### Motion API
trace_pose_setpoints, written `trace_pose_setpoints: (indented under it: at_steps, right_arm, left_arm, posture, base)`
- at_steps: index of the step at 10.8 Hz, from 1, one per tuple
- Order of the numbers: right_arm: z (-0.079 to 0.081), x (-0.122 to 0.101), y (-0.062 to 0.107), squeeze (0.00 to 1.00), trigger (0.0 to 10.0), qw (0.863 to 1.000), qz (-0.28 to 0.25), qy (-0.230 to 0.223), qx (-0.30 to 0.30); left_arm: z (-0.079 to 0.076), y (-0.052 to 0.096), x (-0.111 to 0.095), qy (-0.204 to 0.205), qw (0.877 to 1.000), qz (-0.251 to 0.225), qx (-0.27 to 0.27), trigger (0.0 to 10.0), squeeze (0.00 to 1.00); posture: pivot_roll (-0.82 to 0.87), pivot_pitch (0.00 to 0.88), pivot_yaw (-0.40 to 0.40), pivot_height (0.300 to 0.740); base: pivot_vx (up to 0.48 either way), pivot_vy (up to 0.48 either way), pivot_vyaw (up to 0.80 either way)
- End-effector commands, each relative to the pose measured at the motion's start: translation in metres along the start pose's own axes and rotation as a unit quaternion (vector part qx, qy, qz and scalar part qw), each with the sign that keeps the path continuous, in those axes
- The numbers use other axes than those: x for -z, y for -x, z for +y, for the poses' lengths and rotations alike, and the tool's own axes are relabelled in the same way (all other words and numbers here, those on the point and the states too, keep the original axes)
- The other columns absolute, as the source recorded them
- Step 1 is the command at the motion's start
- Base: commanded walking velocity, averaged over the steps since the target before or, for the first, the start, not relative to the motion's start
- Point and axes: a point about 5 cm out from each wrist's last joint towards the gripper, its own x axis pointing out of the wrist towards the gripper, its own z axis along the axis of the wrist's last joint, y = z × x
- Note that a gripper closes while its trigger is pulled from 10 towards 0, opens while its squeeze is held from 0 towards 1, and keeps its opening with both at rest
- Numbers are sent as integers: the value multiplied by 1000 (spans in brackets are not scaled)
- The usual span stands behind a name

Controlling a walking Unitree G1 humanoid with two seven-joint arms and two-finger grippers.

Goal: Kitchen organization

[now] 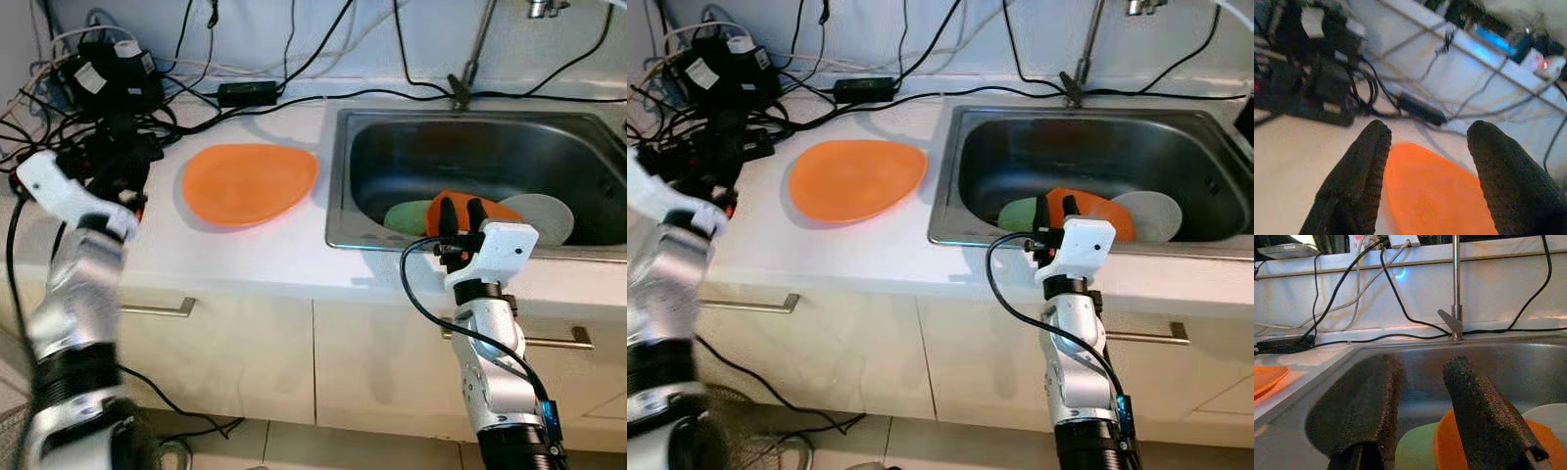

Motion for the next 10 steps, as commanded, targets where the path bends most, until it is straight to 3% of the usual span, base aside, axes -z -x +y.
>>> trace_pose_setpoints:
  at_steps: [1,4,5,6,10]
  right_arm:
    - [1,3,1,0,10000,1000,8,-1,-3]
    - [1,4,2,0,10000,1000,10,-4,-1]
    - [2,5,2,0,10000,1000,11,-5,-2]
    - [2,5,2,0,10000,1000,12,-5,-2]
    - [4,6,2,0,10000,1000,11,-7,-4]
  left_arm:
    - [1,4,10,2,999,41,17,10000,1000]
    - [1,10,20,-8,995,96,15,10000,1000]
    - [3,12,25,-8,990,141,1,10000,165]
    - [5,14,32,-1,983,181,-16,10000,0]
    - [-3,10,29,55,971,231,-16,10000,0]
  posture:
    - [49,0,62,740]
    - [48,1,69,740]
    - [48,0,71,740]
    - [47,0,75,740]
    - [50,0,81,740]
  base:
    - [0,0,0]
    - [0,0,0]
    - [0,0,0]
    - [0,0,0]
    - [0,0,0]
